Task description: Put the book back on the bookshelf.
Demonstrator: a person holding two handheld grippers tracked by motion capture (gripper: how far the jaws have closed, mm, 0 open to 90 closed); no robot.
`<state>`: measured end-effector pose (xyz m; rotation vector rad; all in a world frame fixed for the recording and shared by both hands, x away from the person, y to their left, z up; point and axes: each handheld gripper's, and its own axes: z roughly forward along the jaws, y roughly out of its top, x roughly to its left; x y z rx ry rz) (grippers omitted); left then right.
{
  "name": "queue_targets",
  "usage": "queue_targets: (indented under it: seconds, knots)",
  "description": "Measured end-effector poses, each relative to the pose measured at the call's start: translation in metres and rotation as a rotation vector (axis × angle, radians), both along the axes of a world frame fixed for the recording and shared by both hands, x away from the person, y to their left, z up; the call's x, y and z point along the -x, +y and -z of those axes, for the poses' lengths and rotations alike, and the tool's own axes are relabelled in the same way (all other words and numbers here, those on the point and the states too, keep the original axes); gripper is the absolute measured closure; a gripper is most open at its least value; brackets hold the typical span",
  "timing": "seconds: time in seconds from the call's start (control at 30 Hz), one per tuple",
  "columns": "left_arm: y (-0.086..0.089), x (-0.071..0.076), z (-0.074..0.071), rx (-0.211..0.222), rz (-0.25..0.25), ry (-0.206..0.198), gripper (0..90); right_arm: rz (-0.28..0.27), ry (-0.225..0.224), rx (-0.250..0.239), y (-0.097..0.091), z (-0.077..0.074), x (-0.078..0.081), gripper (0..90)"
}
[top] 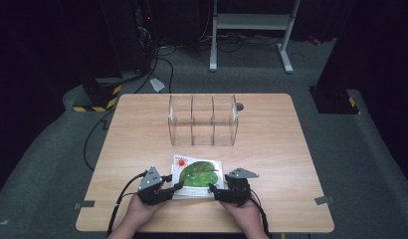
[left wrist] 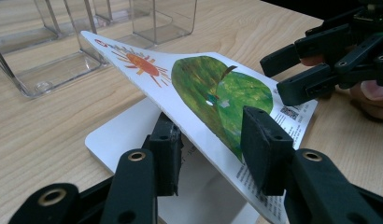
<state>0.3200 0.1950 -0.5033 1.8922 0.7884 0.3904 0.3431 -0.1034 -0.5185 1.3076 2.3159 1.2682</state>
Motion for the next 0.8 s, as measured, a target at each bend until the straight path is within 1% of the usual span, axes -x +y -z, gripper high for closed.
queue_targets:
  seconds: [0.03,0.13,0.17,0.2,0.23,0.27,0.3,0.37,0.4,0.43,0.5,0.57,0.67,0.77,0.8]
  knots:
    - [-0.001,0.001,-0.001,-0.009,0.005,-0.017,58.7,0.002,-0.001,-0.006,0.0,0.0,0.0,24.5]
    - [-0.001,0.003,-0.003,-0.016,0.012,-0.042,59.0,0.0,0.008,-0.005,0.001,0.001,-0.001,24.1]
    - [-0.001,0.003,-0.003,-0.016,0.012,-0.042,59.2,0.0,0.008,-0.005,0.001,0.001,-0.001,24.1]
    - [-0.002,0.005,-0.004,-0.02,0.018,-0.056,59.2,-0.001,0.006,-0.004,0.0,0.002,-0.002,23.2]
    - [-0.003,0.007,-0.004,-0.029,0.028,-0.078,60.0,0.01,0.021,-0.02,-0.001,0.001,-0.003,21.5]
    - [-0.003,0.007,-0.004,-0.029,0.028,-0.078,60.3,0.012,0.028,-0.026,-0.001,0.001,-0.003,20.8]
    - [-0.004,0.009,-0.005,-0.038,0.037,-0.103,60.5,0.011,0.033,-0.031,-0.002,0.001,-0.004,19.4]
    - [-0.005,0.011,-0.006,-0.045,0.042,-0.123,60.5,0.011,0.041,-0.042,-0.003,0.002,-0.005,18.0]
    - [-0.005,0.011,-0.006,-0.045,0.042,-0.123,60.6,0.011,0.041,-0.042,-0.003,0.002,-0.005,18.0]
    - [-0.005,0.012,-0.006,-0.047,0.048,-0.142,60.6,0.011,0.051,-0.054,-0.004,0.002,-0.006,16.8]
    - [-0.005,0.014,-0.006,-0.057,0.056,-0.159,60.7,0.007,0.056,-0.062,-0.005,0.002,-0.007,15.8]
    - [-0.005,0.015,-0.006,-0.061,0.06,-0.17,61.0,0.004,0.071,-0.074,-0.005,0.002,-0.008,15.1]
    - [-0.006,0.016,-0.007,-0.061,0.063,-0.175,61.0,-0.005,0.074,-0.083,-0.006,0.003,-0.009,14.9]
    - [-0.006,0.016,-0.007,-0.066,0.065,-0.185,61.1,-0.009,0.098,-0.098,-0.006,0.004,-0.011,14.6]
    - [-0.006,0.016,-0.007,-0.066,0.065,-0.185,61.1,-0.009,0.098,-0.098,-0.006,0.004,-0.011,14.6]
